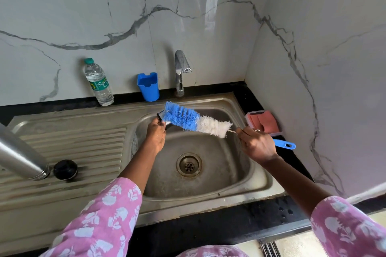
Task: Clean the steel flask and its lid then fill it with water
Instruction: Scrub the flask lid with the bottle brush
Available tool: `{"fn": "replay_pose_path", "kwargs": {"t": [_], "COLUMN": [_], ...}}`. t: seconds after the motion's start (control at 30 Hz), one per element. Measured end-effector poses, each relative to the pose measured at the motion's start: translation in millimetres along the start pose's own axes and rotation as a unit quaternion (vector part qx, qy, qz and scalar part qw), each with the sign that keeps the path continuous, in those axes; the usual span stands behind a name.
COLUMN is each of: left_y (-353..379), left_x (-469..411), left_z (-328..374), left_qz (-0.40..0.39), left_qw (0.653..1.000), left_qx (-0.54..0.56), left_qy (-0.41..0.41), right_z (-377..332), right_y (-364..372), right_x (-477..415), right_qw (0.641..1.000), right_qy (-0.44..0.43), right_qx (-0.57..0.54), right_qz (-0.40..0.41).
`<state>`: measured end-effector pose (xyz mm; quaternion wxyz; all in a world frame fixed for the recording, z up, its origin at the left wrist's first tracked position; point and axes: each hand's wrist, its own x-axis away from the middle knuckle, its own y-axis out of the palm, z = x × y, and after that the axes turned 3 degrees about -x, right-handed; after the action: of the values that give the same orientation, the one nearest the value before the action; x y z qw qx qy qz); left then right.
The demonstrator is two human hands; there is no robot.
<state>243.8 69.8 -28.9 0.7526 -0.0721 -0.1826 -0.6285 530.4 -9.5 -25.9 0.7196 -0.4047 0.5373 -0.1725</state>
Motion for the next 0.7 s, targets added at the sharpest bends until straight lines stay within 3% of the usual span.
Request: {"fn": "replay_pose_path", "kwargs": {"t": [0.23,0.4,0.53,0.7], "left_y": [3.2,2.7,1.2,9.0], "left_x": [5.7,1.5,3.6,11.9], "left_z": [-1.0,2.1,2.6,-0.8], "left_qz": [-0.039,-0.019,-0.003,-0.033], "left_qw": [0.998,0.998,0.999,0.998], "left_qx": [-0.039,-0.037,-0.019,-0.019], "left_qy": [0.021,0.056,0.039,0.042], "right_z": [-3.3,-1.4,3.5,-3.9], "right_y": [-1.0,-2.2,-6.3,-1.9], "right_x": [-9.0,-5.9,4.4,-3.2], "right_qw": [1.000,1.000,0.999,0.999], "right_qy": [0.023,0.017,-0.003,0.032], "right_qx": [0.016,0.017,-0.004,0.011], "right_qz": [0.006,0.009,0.033,0.014]}}
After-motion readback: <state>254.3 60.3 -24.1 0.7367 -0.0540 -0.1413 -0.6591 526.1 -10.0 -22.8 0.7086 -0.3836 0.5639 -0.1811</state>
